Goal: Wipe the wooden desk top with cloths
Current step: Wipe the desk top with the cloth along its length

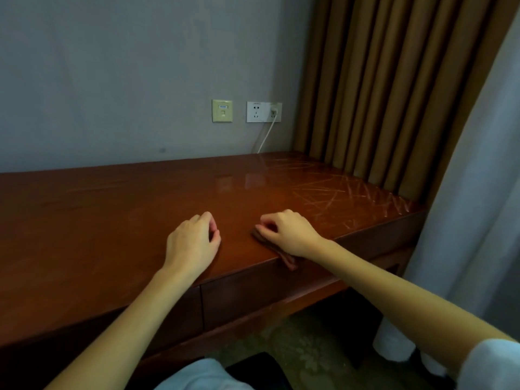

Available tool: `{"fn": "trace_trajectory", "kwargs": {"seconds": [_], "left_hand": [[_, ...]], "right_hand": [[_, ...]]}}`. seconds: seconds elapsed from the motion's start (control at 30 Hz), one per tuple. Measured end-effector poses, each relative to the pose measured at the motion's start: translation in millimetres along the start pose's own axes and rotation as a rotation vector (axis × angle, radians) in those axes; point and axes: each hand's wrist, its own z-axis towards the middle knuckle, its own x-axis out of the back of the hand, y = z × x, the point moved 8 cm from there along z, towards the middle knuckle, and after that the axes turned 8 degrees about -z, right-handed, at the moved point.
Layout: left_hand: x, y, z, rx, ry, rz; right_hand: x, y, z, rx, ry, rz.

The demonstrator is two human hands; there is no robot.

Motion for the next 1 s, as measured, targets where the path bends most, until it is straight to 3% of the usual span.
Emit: {"fn": "trace_trajectory", "kwargs": {"seconds": [0.27, 0.43, 0.53, 0.73, 0.83, 1.0], "left_hand": [[-2, 3, 1, -0.015, 0.007, 0.018], [-2, 2, 1, -0.009, 0.002, 0.021], [-1, 2, 1, -0.006, -0.004, 0.015], [0, 0, 0, 0.013, 0.006, 0.012], [0, 0, -1, 0.001, 0.010, -0.004], [0, 2, -1, -0.006, 0.004, -0.007]], "right_hand": [[15, 129, -4, -0.368, 0.010, -0.074], [-1, 110, 47, -0.431, 0.006, -0.104], [-9, 56, 61, -0.340, 0.007, -0.100], [-5, -45, 9, 0.040, -0.010, -0.017], [4, -14, -14, -0.015, -0.050, -0.053], [12, 100, -4, -0.316, -0.037, -0.117]]}}
